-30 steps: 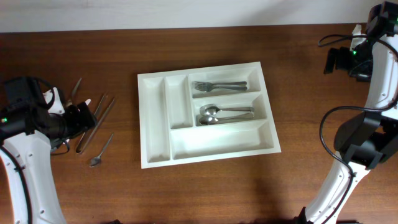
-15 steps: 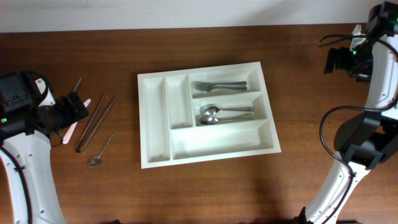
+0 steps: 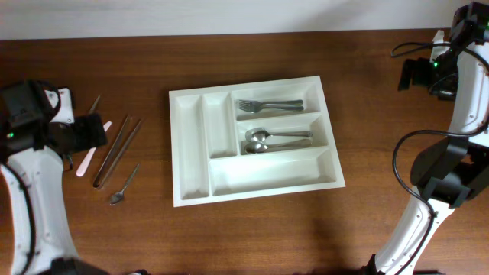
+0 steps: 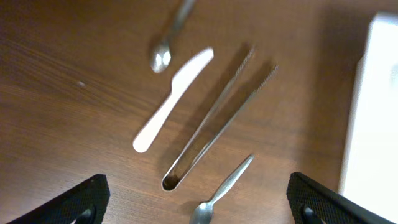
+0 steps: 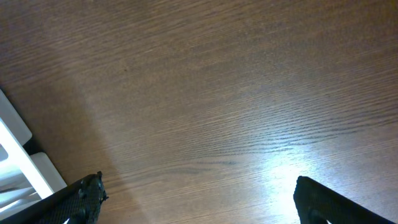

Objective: Pack container
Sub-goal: 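Lower the left gripper onto the metal tongs and grasp them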

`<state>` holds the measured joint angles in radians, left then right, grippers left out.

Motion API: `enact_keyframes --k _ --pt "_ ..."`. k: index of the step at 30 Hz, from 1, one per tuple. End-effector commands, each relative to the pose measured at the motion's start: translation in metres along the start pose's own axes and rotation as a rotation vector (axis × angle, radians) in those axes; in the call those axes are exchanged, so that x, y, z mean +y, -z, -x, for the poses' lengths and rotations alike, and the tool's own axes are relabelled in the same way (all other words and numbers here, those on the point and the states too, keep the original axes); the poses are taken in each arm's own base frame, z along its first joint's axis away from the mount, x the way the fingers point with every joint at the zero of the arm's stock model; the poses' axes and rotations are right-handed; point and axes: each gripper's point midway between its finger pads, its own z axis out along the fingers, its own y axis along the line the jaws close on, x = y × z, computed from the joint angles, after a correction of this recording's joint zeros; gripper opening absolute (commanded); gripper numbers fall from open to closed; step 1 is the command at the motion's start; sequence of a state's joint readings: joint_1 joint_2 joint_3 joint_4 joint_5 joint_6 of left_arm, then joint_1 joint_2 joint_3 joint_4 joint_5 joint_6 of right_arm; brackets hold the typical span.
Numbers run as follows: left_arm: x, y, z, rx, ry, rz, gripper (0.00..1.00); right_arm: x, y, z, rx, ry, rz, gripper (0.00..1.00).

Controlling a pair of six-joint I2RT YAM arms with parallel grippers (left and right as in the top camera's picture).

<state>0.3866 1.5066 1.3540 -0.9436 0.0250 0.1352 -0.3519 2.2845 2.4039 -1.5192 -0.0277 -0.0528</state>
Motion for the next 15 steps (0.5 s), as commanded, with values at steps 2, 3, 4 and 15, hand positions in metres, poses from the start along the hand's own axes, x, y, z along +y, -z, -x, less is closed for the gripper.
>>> enact_keyframes --k 2,3,4,15 --pt "0.006 -0.034 -0.021 0.154 -0.131 0.022 0.91 0.003 0.001 -0.001 0.0 -0.005 0.007 0.99" --pt "0.007 -0.04 -0.027 0.187 -0.131 0.028 0.91 0.003 0.001 -0.001 0.0 -0.005 0.007 0.99" --pt "0.007 -0.047 -0.032 0.218 -0.131 0.023 0.91 0.003 0.001 -0.001 0.0 -0.005 0.007 0.99" --pt "-0.01 -0.088 -0.057 0.353 -0.11 -0.088 0.91 0.003 0.001 -0.001 0.0 -0.005 0.007 0.99"
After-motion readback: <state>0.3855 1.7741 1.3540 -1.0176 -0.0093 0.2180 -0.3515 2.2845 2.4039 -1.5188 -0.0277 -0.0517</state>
